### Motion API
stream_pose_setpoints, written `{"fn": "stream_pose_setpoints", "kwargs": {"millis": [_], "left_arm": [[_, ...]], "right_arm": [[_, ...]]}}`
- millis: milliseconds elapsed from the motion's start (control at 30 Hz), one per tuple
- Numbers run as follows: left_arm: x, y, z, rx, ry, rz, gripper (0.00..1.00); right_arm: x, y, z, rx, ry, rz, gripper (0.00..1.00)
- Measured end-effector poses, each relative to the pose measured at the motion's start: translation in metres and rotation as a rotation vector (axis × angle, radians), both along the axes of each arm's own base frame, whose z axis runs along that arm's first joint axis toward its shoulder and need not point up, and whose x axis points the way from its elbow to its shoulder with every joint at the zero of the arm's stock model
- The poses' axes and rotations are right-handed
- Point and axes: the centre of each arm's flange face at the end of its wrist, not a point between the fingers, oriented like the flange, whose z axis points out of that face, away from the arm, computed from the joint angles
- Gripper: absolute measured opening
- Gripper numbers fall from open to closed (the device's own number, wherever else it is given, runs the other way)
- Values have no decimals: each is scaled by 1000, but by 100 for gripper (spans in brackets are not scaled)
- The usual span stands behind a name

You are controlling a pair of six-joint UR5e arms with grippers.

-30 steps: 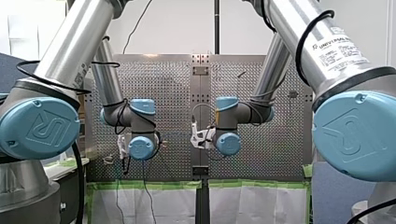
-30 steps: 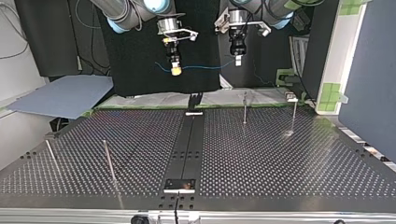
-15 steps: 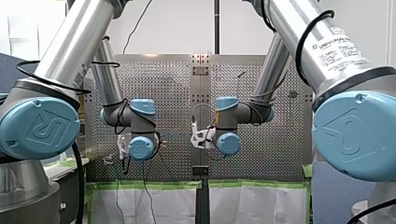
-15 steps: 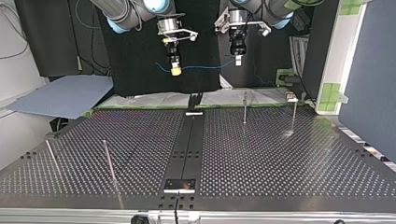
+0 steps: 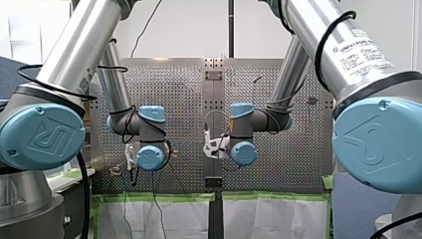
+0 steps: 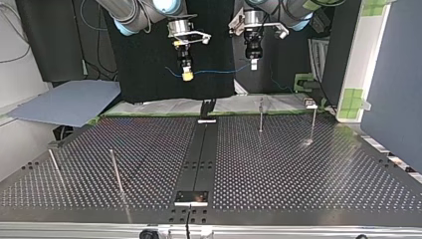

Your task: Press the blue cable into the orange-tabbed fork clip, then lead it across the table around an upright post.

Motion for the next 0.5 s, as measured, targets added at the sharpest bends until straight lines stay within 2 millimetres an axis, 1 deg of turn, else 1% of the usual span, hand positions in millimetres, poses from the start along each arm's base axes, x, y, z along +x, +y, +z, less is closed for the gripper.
{"fn": "stream_pose_setpoints", "kwargs": {"millis": [200, 300, 400, 500], "left_arm": [[0, 0, 0, 1, 1, 0, 0], [-5, 5, -8, 30, 30, 1, 0], [-17, 13, -19, 86, 84, 0, 0], [-24, 18, -24, 119, 116, -1, 0]], "right_arm": [[0, 0, 0, 0, 0, 0, 0], [3, 2, -3, 6, 4, 0, 0], [11, 8, -12, 26, 23, -1, 0], [12, 14, -26, 56, 57, -14, 0]]}}
